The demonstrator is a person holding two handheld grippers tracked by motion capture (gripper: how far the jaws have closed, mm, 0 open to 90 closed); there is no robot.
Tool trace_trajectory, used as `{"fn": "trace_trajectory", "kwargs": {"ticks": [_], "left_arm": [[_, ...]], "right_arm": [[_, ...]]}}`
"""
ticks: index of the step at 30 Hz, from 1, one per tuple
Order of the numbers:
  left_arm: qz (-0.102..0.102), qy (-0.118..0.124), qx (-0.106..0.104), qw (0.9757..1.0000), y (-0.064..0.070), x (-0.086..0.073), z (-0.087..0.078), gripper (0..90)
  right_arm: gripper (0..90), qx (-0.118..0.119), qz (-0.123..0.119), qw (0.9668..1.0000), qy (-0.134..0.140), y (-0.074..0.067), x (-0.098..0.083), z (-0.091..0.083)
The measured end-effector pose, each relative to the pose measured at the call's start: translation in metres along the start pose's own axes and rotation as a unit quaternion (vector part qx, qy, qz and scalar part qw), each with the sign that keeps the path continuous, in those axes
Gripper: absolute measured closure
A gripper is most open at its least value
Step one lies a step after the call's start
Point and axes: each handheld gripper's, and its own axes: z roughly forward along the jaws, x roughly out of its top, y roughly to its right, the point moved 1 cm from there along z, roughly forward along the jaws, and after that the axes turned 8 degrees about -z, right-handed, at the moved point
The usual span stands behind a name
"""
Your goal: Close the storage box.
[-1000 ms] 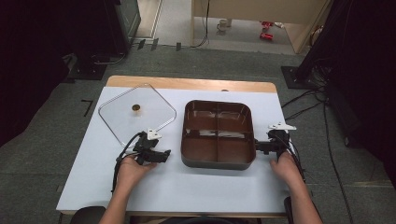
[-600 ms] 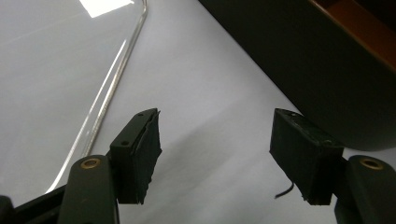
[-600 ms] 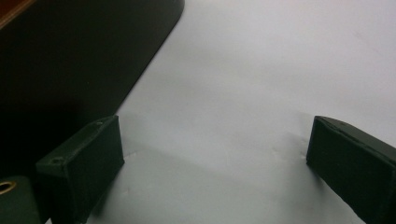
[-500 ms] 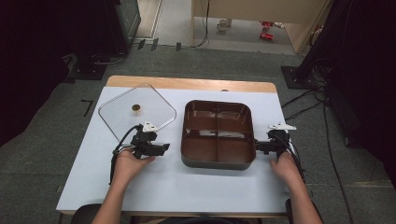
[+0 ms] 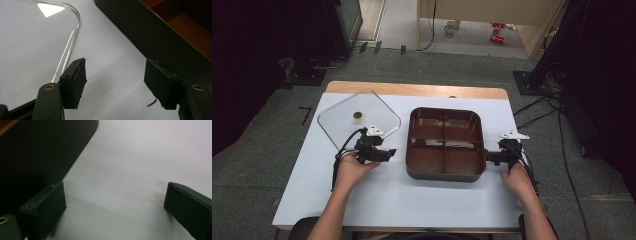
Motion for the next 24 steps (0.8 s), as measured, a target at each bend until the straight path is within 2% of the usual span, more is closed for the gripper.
{"fn": "trace_trajectory", "kwargs": {"ticks": [11, 24], "left_arm": [[-0.006, 0.001, -0.001, 1.0, -0.01, 0.016, 0.003, 34.4], [-0.009, 0.013, 0.018, 0.9997, -0.03, 0.034, -0.002, 35.3]], "right_arm": [[3.1, 0.0, 0.0, 1.0, 0.0, 0.0, 0.0, 0.0], [3.1, -0.001, 0.0, 1.0, 0.0, 0.0, 0.0, 0.0]]}}
